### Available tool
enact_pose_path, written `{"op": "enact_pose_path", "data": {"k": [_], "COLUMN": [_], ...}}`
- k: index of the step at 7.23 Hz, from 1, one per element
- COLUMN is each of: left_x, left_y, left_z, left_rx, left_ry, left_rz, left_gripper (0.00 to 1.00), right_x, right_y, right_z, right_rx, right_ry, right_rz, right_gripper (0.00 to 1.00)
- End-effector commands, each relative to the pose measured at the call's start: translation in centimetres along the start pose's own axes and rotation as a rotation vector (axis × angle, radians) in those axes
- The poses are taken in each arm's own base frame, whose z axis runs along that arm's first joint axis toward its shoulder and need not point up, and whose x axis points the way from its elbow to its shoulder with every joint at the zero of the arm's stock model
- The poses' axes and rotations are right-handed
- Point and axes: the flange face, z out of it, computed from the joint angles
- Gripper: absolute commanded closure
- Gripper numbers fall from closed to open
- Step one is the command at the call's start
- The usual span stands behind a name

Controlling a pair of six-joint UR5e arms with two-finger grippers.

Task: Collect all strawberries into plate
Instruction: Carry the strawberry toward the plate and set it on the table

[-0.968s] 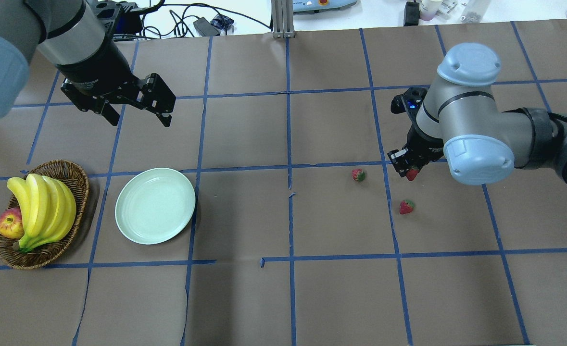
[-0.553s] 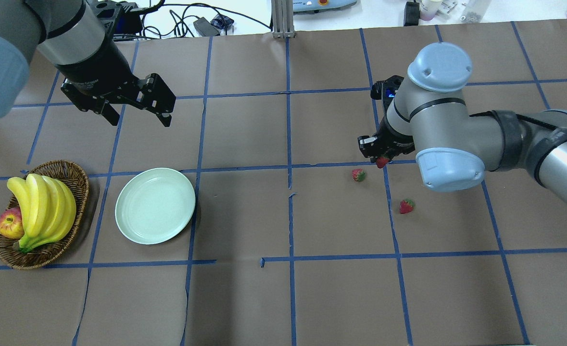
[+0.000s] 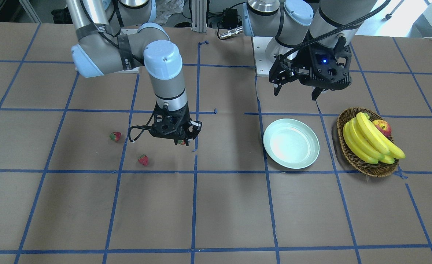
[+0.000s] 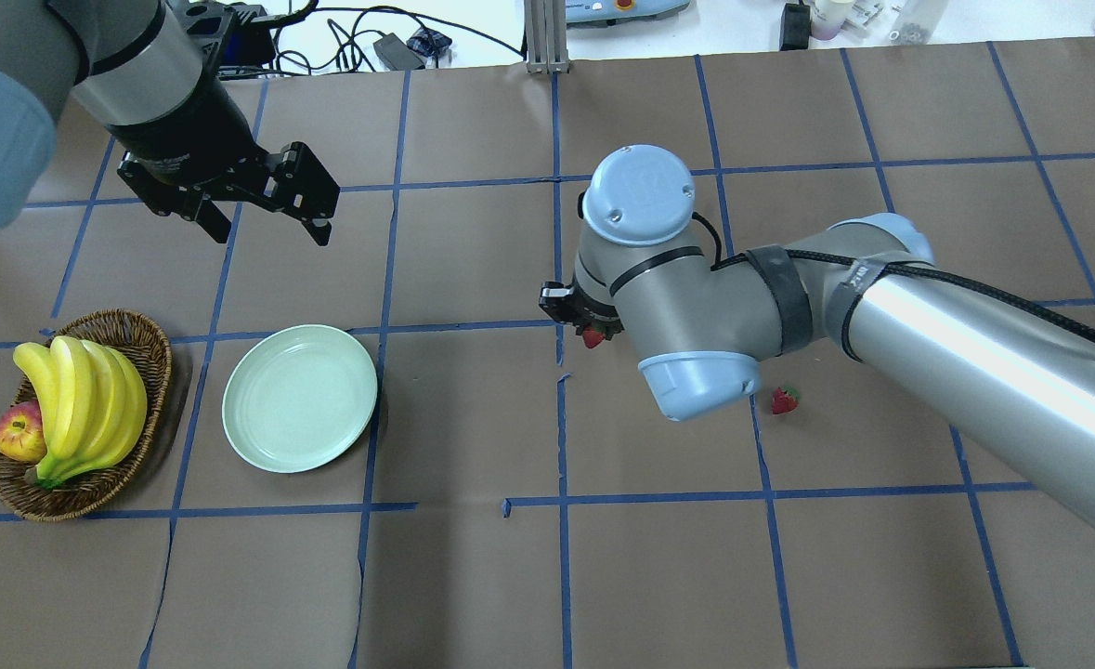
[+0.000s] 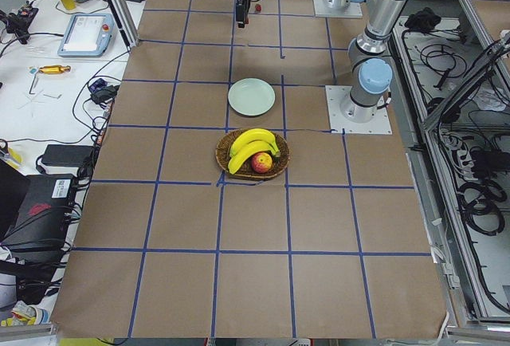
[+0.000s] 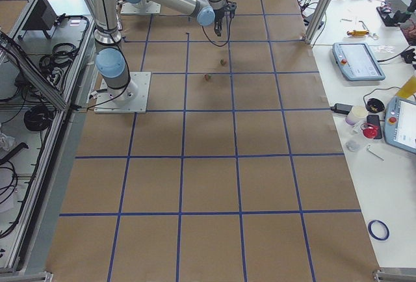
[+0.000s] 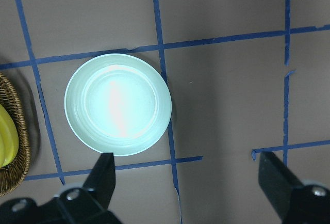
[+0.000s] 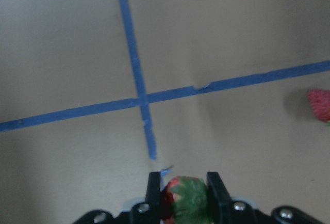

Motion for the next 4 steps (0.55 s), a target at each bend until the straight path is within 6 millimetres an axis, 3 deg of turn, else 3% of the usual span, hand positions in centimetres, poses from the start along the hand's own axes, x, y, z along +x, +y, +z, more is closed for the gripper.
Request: {"op": "enact_pose_path", "data": {"k": [1, 2, 4], "left_x": [0.0, 0.0, 0.0], "left_y": [0.0, 0.0, 0.0], "left_z": [0.0, 0.0, 0.0], "left_rx": [-0.001, -0.001, 0.0], "left_ry": [-0.001, -0.001, 0.001], "left_rz": [0.002, -0.001, 0.002], "left_gripper": [0.0, 0.0, 0.0], "right_x": [-5.7, -7.0, -7.4], "right_y": [4.2, 4.9, 4.9], "right_z": [2.1, 4.1, 7.5], "right_rx": [-0.013, -0.033, -0.051], "right_ry": [0.019, 0.033, 0.048], "right_rz": [-0.008, -0.014, -0.019], "right_gripper": [1.0, 1.0, 1.0]}}
